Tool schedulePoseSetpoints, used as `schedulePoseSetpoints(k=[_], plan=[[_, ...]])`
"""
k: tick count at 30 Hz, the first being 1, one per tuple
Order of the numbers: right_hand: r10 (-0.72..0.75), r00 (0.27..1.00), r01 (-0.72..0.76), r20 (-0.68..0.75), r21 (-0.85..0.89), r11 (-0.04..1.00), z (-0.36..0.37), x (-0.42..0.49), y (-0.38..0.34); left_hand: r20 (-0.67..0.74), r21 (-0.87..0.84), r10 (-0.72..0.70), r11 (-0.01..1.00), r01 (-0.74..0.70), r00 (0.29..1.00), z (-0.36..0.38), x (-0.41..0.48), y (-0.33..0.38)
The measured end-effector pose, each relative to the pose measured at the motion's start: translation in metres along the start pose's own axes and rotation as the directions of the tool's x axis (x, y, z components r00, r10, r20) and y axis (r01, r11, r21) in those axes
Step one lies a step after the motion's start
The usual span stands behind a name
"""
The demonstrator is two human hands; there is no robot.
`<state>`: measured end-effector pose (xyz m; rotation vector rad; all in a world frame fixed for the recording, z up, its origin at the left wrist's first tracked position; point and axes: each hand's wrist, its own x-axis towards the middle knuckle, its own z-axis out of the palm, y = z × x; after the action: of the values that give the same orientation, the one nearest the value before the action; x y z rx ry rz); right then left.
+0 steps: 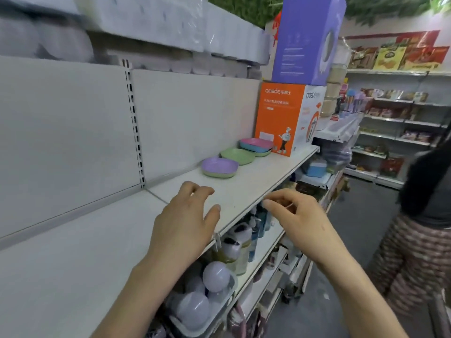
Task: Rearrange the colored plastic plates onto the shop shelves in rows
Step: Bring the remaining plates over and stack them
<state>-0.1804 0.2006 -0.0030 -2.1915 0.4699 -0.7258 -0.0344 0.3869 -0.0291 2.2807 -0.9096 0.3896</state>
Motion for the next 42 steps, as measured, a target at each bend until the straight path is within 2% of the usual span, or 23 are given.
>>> schedulePoseSetpoints(k=[6,13,19,24,29,35,42], plan=[[-0.060,0.996,0.057,0.061,0.055,0.997,-0.023,0.084,0.060,-0.050,0.048,-0.045,0.998,0.048,0.998,0.049,0.063,0.018],[-0.105,0.985,0.090,0.138,0.110,0.990,-0.091,0.179,0.142,-0.141,0.116,-0.200,0.969,0.217,0.970,0.094,0.135,0.055],[-0.138,0.968,0.110,0.209,0.140,0.984,-0.099,0.245,0.184,-0.168,0.199,-0.366,0.897,0.395,0.915,0.118,0.161,0.056],[-0.180,0.947,0.129,0.267,0.197,0.972,-0.067,0.287,0.195,-0.195,0.215,-0.436,0.855,0.472,0.878,0.119,0.177,0.038],[-0.265,0.903,0.194,0.338,0.228,0.954,-0.016,0.321,0.172,-0.236,0.263,-0.468,0.813,0.520,0.852,0.110,0.185,0.020],[-0.385,0.833,0.387,0.397,0.079,0.919,0.069,0.369,0.136,-0.291,0.298,-0.471,0.782,0.547,0.833,0.093,0.173,-0.004],[-0.433,0.701,0.608,0.566,-0.157,0.779,0.132,0.404,0.116,-0.287,0.305,-0.509,0.754,0.581,0.812,0.092,0.158,-0.020]])
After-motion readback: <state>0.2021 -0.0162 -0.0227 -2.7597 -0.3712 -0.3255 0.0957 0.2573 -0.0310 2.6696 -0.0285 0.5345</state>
